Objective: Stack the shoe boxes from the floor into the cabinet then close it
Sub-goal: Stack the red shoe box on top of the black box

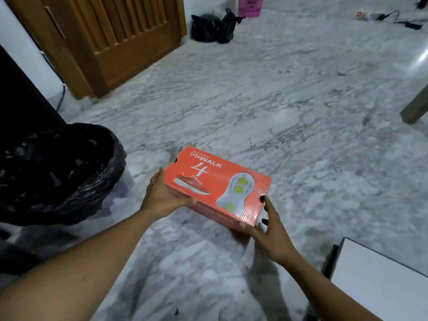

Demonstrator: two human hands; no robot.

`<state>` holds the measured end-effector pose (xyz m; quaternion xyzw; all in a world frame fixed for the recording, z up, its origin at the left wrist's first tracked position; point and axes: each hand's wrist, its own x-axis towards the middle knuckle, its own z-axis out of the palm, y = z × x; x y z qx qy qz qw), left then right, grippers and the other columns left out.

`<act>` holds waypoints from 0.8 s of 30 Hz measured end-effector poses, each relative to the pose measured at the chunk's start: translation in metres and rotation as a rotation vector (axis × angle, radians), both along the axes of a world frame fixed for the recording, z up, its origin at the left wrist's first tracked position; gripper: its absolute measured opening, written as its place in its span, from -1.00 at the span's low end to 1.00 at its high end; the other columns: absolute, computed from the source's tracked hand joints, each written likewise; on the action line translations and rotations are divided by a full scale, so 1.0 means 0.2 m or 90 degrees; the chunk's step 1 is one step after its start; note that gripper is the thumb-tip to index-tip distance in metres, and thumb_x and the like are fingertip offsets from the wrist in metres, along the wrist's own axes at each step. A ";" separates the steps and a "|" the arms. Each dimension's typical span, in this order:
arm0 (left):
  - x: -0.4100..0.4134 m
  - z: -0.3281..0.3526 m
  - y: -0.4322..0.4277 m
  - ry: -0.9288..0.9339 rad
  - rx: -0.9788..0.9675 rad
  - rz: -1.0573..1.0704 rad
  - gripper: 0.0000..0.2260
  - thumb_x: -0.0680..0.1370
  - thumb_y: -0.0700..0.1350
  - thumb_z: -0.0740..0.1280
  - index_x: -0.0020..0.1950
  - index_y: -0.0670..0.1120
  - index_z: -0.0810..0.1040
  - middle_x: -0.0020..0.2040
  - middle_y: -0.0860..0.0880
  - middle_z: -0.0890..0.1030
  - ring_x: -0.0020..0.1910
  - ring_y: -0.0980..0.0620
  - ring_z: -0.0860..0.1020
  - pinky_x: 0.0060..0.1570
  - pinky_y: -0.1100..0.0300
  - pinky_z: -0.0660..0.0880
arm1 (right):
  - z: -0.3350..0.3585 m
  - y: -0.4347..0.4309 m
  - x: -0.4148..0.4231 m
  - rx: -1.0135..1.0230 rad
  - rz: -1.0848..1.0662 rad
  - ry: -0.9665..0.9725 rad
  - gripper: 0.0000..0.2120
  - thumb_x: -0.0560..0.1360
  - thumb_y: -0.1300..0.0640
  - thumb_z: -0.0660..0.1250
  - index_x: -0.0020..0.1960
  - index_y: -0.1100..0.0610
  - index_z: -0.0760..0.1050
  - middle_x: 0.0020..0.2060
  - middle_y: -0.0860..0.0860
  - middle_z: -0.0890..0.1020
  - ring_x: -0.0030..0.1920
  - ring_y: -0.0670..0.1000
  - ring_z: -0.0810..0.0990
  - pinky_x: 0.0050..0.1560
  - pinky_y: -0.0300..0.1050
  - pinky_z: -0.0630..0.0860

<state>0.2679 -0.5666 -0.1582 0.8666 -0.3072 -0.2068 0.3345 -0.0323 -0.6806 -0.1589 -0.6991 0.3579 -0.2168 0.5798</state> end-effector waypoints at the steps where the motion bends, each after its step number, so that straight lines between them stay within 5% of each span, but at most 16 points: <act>1: -0.01 0.00 0.01 -0.011 0.009 0.006 0.23 -0.04 0.43 0.61 0.53 0.06 0.26 0.47 -0.01 0.38 0.47 -0.04 0.32 0.40 -0.09 0.39 | -0.02 -0.03 -0.01 0.014 0.007 0.001 -0.23 0.47 0.17 0.49 0.51 -0.11 0.14 0.30 -0.34 0.42 0.18 -0.41 0.51 0.01 -0.52 0.44; 4: -0.09 -0.03 0.07 -0.034 -0.013 0.018 0.27 0.06 0.28 0.67 0.62 -0.04 0.12 0.37 -0.07 0.36 0.42 -0.06 0.34 0.39 0.00 0.37 | -0.05 -0.11 -0.07 0.053 -0.020 0.036 -0.17 0.50 0.21 0.46 0.58 -0.12 0.08 0.36 -0.19 0.44 0.18 -0.21 0.57 -0.06 -0.46 0.51; 8: -0.18 -0.06 0.15 0.005 -0.049 -0.007 0.28 0.01 0.23 0.70 0.60 -0.01 0.15 0.24 0.07 0.32 0.27 0.08 0.42 0.34 0.03 0.42 | -0.04 -0.20 -0.13 0.048 -0.004 0.061 0.06 0.25 0.15 0.67 0.56 -0.13 0.14 0.31 -0.16 0.46 0.12 -0.22 0.60 -0.10 -0.36 0.58; 12: -0.17 -0.09 0.15 0.127 -0.089 -0.066 0.01 0.05 0.17 0.73 0.41 0.09 0.38 0.20 0.16 0.63 0.18 0.15 0.60 0.23 -0.08 0.55 | -0.05 -0.20 -0.12 0.040 0.005 0.050 0.09 0.20 0.20 0.69 0.55 -0.09 0.15 0.31 -0.11 0.51 0.16 -0.15 0.63 0.06 -0.17 0.63; 16: -0.20 -0.01 0.16 0.106 -0.131 -0.054 -0.20 0.10 0.07 0.74 0.27 0.16 0.48 0.08 0.12 0.68 0.06 0.14 0.66 0.10 -0.07 0.61 | 0.01 -0.17 -0.12 0.038 0.000 0.013 0.01 0.23 0.21 0.69 0.52 -0.02 0.21 0.30 -0.07 0.59 0.25 -0.01 0.61 0.27 0.13 0.55; 21: -0.26 0.36 0.19 0.012 -0.205 -0.072 0.06 -0.05 0.26 0.71 0.38 0.40 0.31 0.17 0.10 0.52 0.17 0.20 0.54 0.21 0.13 0.53 | 0.39 -0.17 -0.16 -0.005 0.016 -0.061 -0.12 0.25 0.33 0.65 0.45 0.03 0.32 0.25 0.02 0.62 0.20 0.08 0.65 0.08 0.03 0.65; 24: -0.33 0.74 0.24 -0.052 -0.267 -0.099 -0.02 0.01 0.15 0.74 0.21 0.65 0.25 0.07 0.35 0.56 0.14 0.15 0.53 0.22 0.14 0.51 | 0.71 -0.11 -0.22 -0.048 0.017 -0.117 -0.16 0.26 0.36 0.62 0.43 0.02 0.35 0.23 0.01 0.64 0.16 0.05 0.67 0.03 -0.08 0.65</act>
